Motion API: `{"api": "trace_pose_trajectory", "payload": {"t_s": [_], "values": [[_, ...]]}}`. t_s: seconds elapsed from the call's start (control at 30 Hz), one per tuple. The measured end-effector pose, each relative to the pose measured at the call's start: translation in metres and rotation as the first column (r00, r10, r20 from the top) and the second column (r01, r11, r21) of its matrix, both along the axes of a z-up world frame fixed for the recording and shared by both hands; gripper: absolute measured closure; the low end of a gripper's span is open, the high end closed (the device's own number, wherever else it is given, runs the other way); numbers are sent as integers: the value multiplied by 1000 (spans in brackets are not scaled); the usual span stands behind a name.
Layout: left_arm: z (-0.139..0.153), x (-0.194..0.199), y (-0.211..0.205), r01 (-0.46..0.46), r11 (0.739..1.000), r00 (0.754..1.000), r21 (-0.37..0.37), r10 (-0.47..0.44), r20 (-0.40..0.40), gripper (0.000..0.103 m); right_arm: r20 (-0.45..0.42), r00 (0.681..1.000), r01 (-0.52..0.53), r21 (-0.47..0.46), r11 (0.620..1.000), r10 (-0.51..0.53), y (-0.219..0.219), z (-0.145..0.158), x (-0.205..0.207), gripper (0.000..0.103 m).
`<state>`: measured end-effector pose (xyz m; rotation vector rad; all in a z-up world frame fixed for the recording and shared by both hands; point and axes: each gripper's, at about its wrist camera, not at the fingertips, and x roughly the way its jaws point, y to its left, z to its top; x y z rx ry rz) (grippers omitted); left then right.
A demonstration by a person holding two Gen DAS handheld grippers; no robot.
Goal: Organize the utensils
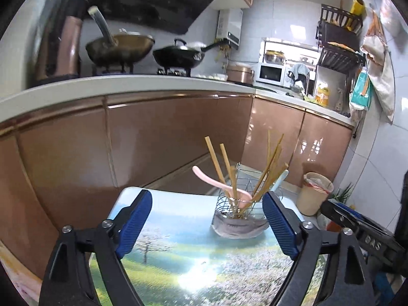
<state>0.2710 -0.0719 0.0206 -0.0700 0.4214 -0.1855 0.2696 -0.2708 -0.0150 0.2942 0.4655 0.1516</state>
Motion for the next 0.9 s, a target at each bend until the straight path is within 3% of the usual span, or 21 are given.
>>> {"api": "trace_pose_trajectory", "payload": {"t_s": [0.37, 0.53, 0.9], "values": [[-2, -75, 13, -52, 994, 994, 101, 41, 105, 2, 62, 997, 53, -146, 988, -44, 32, -10, -82, 21], [-6, -92, 23, -76, 990, 991, 117, 62, 121, 0, 98, 994, 76, -200, 977, -58, 41, -9, -106, 19], [-34, -101, 45, -128, 984, 989, 127, 118, 90, 0, 94, 987, 145, -218, 965, -127, 30, -28, -123, 17]]}}
